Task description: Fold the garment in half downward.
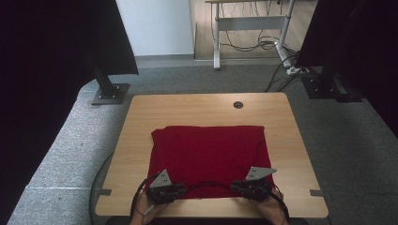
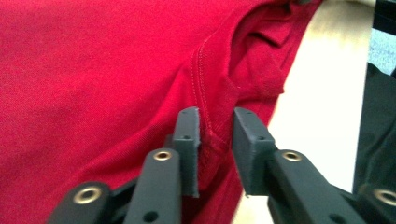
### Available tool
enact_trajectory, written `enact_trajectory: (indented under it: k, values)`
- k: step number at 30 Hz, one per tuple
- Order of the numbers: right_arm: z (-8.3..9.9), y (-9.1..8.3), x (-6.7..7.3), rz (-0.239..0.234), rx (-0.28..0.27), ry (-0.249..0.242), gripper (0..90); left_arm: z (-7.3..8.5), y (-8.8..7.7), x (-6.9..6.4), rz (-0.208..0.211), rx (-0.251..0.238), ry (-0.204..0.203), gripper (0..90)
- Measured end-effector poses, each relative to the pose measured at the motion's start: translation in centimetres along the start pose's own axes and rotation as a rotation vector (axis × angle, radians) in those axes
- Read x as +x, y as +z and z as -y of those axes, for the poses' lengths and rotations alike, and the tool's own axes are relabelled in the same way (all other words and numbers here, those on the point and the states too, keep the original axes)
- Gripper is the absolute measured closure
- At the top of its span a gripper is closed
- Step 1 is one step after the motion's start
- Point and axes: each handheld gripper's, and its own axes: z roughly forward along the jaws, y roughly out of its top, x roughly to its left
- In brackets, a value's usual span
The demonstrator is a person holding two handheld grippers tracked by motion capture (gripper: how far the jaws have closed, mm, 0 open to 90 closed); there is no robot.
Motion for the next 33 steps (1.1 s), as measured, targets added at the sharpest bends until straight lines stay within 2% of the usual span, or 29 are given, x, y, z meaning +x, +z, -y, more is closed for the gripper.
enact_trajectory:
  k: [3, 4, 5, 6, 7, 8, 10, 11, 12, 13, 14, 15, 16, 17, 18, 22, 24, 27, 28, 29, 31, 32, 33]
  values:
    - [-0.2, -1.1, 0.1, 0.01, -0.047, 0.006, 67.5, -1.0, -1.9, 0.3, 0.03, -0.097, -0.042, 60.9]
    - [-0.2, -1.1, 0.1, 0.01, -0.047, 0.006, 67.5, -1.0, -1.9, 0.3, 0.03, -0.097, -0.042, 58.3]
    - [-0.4, -1.4, 0.1, 0.022, -0.059, 0.003, 66.4, -1.6, -2.4, 0.6, -0.001, -0.118, -0.045, 58.3]
    - [-1.0, -1.5, -0.4, 0.066, -0.069, 0.005, 62.5, -2.3, -2.3, 1.3, -0.065, -0.105, -0.047, 50.6]
    - [-1.0, -1.5, -0.4, 0.066, -0.069, 0.005, 62.5, -2.3, -2.3, 1.3, -0.065, -0.105, -0.047, 48.7]
    - [-1.5, -1.2, -1.0, 0.089, -0.079, 0.025, 60.6, -2.5, -2.2, 1.7, -0.087, -0.105, -0.053, 47.7]
    - [-1.7, -0.9, -1.2, 0.094, -0.084, 0.04, 58.2, -2.8, -1.6, 2.7, -0.112, -0.099, -0.094, 46.3]
    - [-1.9, -0.5, -1.4, 0.104, -0.079, 0.053, 56.3, -2.8, -1.1, 3.2, -0.119, -0.077, -0.106, 44.4]
    - [-2.0, 0.4, -1.7, 0.118, -0.061, 0.053, 52.4, -2.5, 0.1, 3.7, -0.144, -0.012, -0.102, 42.9]
    - [-2.0, 0.4, -1.7, 0.118, -0.061, 0.053, 52.4, -2.5, 0.1, 3.7, -0.144, -0.012, -0.102, 41.9]
    - [-1.8, 1.3, -1.7, 0.127, -0.029, 0.041, 47.2, -1.9, 1.1, 3.7, -0.159, 0.05, -0.082, 40.6]
    - [-1.8, 1.3, -1.7, 0.127, -0.029, 0.041, 47.2, -1.9, 1.1, 3.7, -0.159, 0.05, -0.082, 39.2]
    - [-1.5, 1.9, -1.4, 0.127, 0.013, 0.016, 43.9, -1.6, 1.4, 3.5, -0.165, 0.073, -0.063, 37.3]
    - [-1.5, 1.9, -1.4, 0.127, 0.013, 0.016, 43.9, -1.2, 1.5, 3.3, -0.174, 0.086, -0.049, 37.3]
    - [-1.0, 2.2, -0.9, 0.132, 0.049, -0.019, 40.6, -0.8, 1.4, 2.8, -0.184, 0.097, -0.026, 33.1]
    - [-0.3, 2.2, -0.4, 0.145, 0.072, -0.045, 37.5, -0.5, 1.0, 2.4, -0.197, 0.113, -0.01, 30.6]
    - [0.2, 1.9, -0.7, 0.134, 0.055, 0.003, 33.1, -0.3, 0.9, 2.4, -0.189, 0.108, -0.019, 30.3]
    - [0.2, 1.7, -0.7, 0.142, 0.053, 0.005, 30.8, -0.6, 0.4, 2.5, -0.197, 0.098, -0.023, 30.9]
    - [0.1, 1.2, -0.5, 0.155, 0.042, 0.001, 28.5, -1.1, -0.5, 2.8, -0.208, 0.063, -0.029, 30.3]
    - [0.1, 1.2, -0.5, 0.155, 0.042, 0.001, 28.5, -1.1, -0.5, 2.8, -0.208, 0.063, -0.029, 29.6]
    - [-0.1, 0.4, -0.4, 0.164, 0.011, 0.012, 26.8, -1.6, -1.4, 3.6, -0.224, 0.024, -0.05, 28.3]
    - [0.0, -0.6, -0.4, 0.189, -0.005, 0.031, 24.6, -2.0, -1.9, 4.7, -0.232, 0.027, -0.078, 23.3]
    - [0.2, -1.0, -0.4, 0.202, -0.007, 0.04, 23.4, -2.0, -2.0, 5.2, -0.25, 0.033, -0.077, 21.4]
